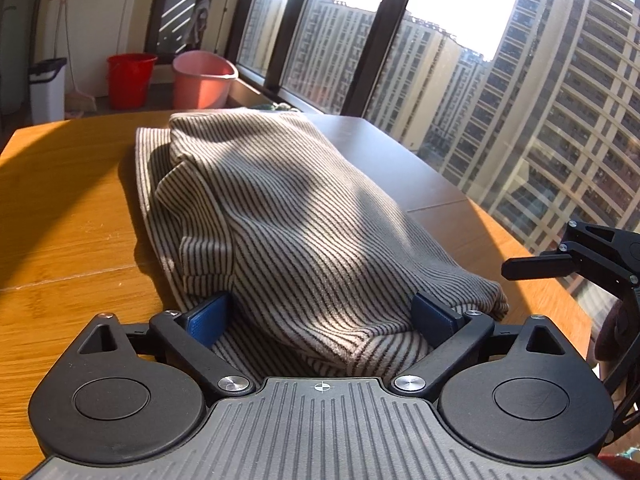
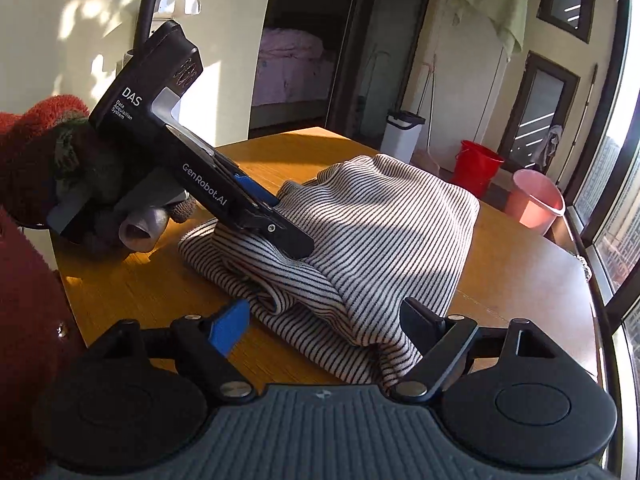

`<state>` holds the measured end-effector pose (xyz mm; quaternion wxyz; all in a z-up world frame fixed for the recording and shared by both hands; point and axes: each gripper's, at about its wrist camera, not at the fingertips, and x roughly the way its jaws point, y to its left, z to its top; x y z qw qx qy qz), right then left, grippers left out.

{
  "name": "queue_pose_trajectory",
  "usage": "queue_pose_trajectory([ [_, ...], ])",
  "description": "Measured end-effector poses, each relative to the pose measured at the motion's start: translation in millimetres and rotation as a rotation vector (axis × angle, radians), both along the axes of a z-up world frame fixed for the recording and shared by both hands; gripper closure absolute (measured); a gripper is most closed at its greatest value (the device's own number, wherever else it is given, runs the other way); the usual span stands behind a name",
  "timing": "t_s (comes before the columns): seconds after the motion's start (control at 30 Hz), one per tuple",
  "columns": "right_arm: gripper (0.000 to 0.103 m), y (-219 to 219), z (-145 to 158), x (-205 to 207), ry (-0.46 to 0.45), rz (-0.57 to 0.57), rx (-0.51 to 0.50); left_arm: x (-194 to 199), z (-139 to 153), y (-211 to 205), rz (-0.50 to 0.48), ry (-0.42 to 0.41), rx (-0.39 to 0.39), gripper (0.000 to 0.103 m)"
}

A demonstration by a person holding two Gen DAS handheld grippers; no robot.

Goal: Fold clothes

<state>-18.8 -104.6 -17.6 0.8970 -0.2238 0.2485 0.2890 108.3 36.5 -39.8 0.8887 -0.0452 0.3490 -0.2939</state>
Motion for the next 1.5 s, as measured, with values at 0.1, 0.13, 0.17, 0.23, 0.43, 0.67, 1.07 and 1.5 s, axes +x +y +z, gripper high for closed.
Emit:
queue_pose_trajectory([
  [0.1,0.020,18.9,-8.7,-1.6,-0.022,0.069,-0.092,-0.2,2.4,4.9,0.003,0.007,-0.010,0.004],
  [0.13,0.020,25.1,-12.9,0.7,-0.028,0.079,-0.119,-3.0,5.9,8.6,0.012,-0.008,0.000,0.004],
  [0.17,0.020,31.5,-17.6,3.8,-0.031,0.087,-0.146,-5.8,9.5,12.3,0.022,-0.023,0.010,0.004],
  [0.23,0.025,36.5,-20.3,12.0,-0.018,0.066,-0.139,-16.6,23.1,27.4,0.034,-0.094,0.043,0.004],
  [0.43,0.028,1.8,-9.6,57.8,0.290,-0.078,0.197,-58.1,40.7,42.5,-0.089,-0.274,0.202,0.000],
  [0.67,0.028,-25.8,-12.0,73.2,0.418,-0.137,0.402,-88.3,10.5,8.6,-0.258,-0.366,0.500,0.000],
  [1.07,0.019,-12.3,-0.8,51.8,0.270,-0.105,0.235,-73.5,-4.0,-8.0,-0.261,-0.362,0.533,0.022],
  [1.5,0.011,49.8,-22.0,8.5,-0.109,0.106,-0.162,-53.9,22.1,-1.0,-0.199,-0.311,0.370,0.024],
])
